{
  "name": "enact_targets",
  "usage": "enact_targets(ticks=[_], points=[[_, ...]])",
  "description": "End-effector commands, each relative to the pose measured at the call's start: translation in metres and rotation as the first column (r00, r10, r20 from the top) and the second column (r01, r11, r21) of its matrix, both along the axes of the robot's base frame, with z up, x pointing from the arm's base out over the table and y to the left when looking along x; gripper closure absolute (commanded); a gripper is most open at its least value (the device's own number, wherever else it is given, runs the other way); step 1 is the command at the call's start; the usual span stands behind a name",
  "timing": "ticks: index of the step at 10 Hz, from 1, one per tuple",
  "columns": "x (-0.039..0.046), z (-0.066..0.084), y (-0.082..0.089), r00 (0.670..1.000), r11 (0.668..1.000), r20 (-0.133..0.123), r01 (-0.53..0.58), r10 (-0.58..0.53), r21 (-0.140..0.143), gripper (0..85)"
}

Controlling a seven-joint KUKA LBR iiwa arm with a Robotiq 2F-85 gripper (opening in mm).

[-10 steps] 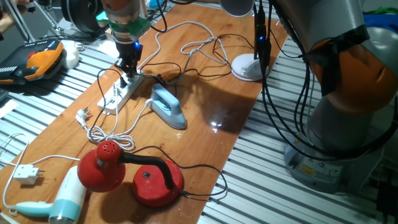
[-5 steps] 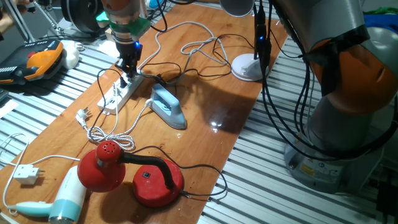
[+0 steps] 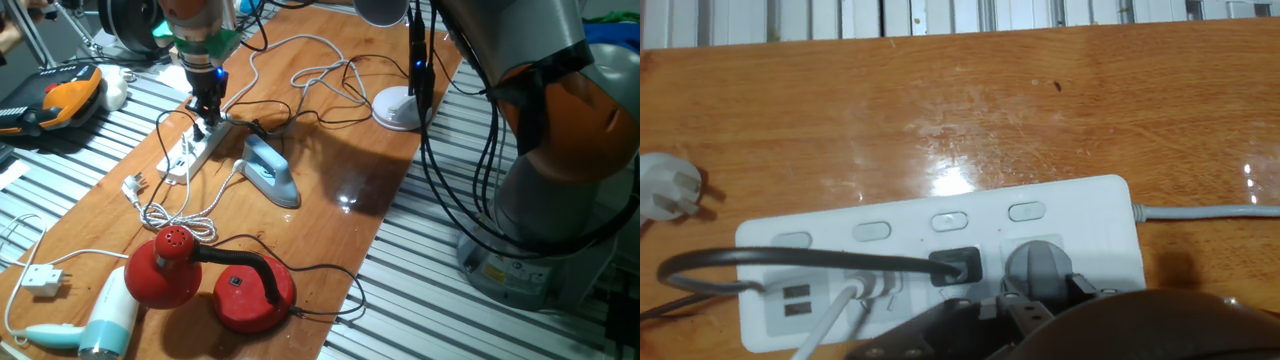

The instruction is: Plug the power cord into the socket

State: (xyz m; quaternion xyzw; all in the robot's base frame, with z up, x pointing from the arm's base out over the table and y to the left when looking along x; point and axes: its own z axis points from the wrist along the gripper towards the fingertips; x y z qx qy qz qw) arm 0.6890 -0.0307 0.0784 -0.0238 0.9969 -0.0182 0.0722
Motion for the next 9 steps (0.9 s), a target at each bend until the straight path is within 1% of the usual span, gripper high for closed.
enact_targets(ticks=[1,3,7,9], points=[[0.0004,0.0009,-0.0003,1.0,1.0,-0.002,0.006,-0.006,0.001,85.0],[0.0,-0.0001,-0.0002,1.0,1.0,-0.004,0.026,-0.026,0.002,85.0],[0.0005,-0.0037,-0.0003,1.0,1.0,-0.007,0.029,-0.029,0.005,85.0],[0.0005,-0.0044,-0.0007,1.0,1.0,-0.018,0.025,-0.025,0.006,85.0]])
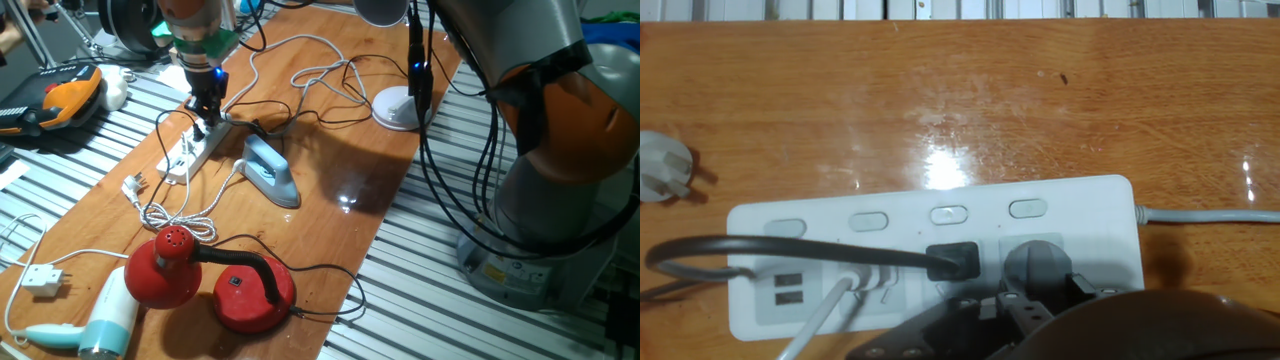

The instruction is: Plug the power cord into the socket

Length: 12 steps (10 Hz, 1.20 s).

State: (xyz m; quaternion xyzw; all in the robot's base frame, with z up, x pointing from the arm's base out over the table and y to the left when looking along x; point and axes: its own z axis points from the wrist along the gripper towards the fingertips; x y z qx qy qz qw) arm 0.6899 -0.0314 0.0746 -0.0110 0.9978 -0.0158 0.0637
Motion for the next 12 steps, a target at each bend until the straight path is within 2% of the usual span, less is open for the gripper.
enact_targets(ticks=[1,10,12], points=[[-0.0006,-0.002,0.0,1.0,1.0,-0.003,0.0,0.0,0.003,85.0],[0.0011,-0.008,-0.001,0.999,1.0,-0.035,-0.001,0.001,0.001,85.0],[0.0017,-0.013,-0.002,0.999,1.0,-0.035,0.001,-0.001,0.004,85.0]])
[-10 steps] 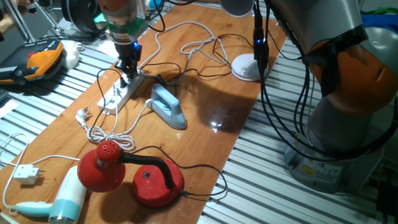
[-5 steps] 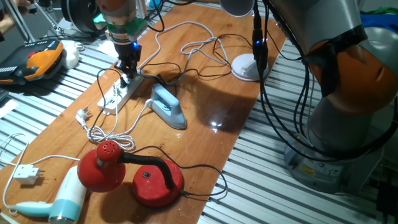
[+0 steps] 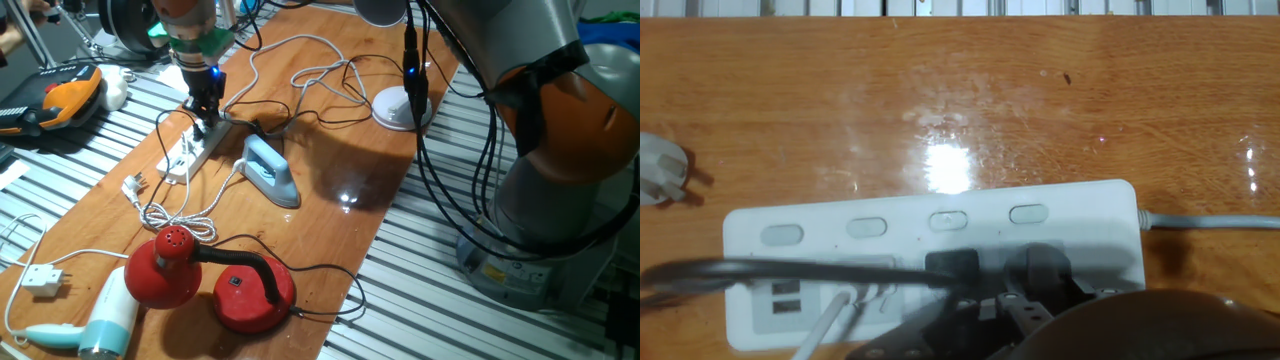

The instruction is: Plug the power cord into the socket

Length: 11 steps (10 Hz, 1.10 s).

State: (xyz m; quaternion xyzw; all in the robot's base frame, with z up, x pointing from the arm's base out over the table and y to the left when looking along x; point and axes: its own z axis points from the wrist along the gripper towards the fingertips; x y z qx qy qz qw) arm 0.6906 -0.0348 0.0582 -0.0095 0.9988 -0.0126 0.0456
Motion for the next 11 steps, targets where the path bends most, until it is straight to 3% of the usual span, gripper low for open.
enact_targets(ticks=[1,4,5,6,7,8,11], points=[[0.0008,0.001,0.0,1.0,1.0,0.006,0.002,-0.002,0.005,85.0],[0.0003,0.002,-0.001,1.0,1.0,0.004,0.003,-0.003,0.005,85.0],[0.0004,0.002,-0.001,1.0,1.0,0.004,0.008,-0.008,0.018,85.0],[0.0005,0.004,0.0,1.0,0.999,0.002,0.016,-0.016,0.035,68.0],[-0.0003,0.007,0.001,0.999,0.999,0.036,0.037,-0.038,0.027,17.0],[-0.0007,0.01,0.002,0.997,0.999,0.055,0.045,-0.045,0.013,0.0],[-0.0006,0.02,0.002,0.997,0.999,0.064,0.041,-0.041,-0.002,0.0]])
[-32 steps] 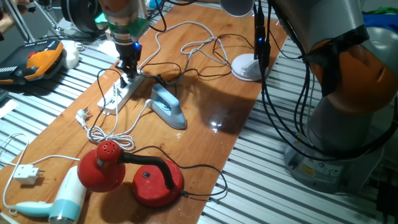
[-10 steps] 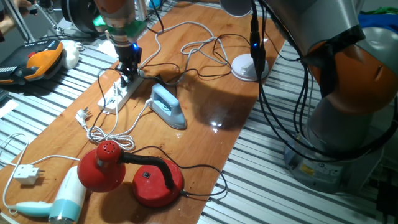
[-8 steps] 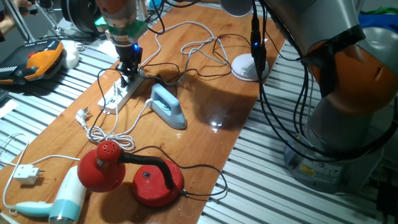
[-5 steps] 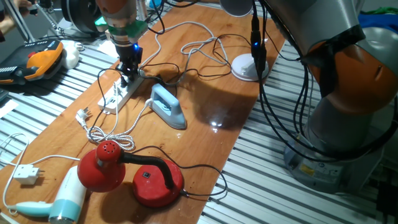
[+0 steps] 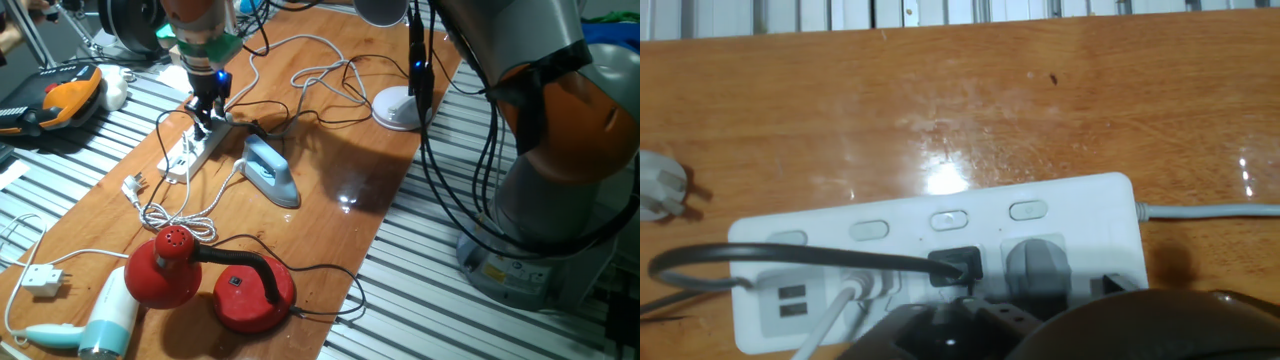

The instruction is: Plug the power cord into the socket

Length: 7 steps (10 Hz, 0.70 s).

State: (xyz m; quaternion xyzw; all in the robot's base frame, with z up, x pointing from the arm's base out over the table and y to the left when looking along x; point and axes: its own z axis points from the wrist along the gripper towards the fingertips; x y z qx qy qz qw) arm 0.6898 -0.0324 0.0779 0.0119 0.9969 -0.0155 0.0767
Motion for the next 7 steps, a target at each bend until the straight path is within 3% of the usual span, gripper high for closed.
enact_targets(ticks=[1,3,7], points=[[-0.0004,0.009,0.0,1.0,1.0,-0.004,-0.001,0.001,-0.007,0.0],[-0.0022,0.028,-0.003,1.0,1.0,-0.012,-0.02,0.02,-0.011,0.0],[-0.0157,0.073,-0.004,0.997,0.998,-0.049,-0.054,0.052,-0.035,68.0]])
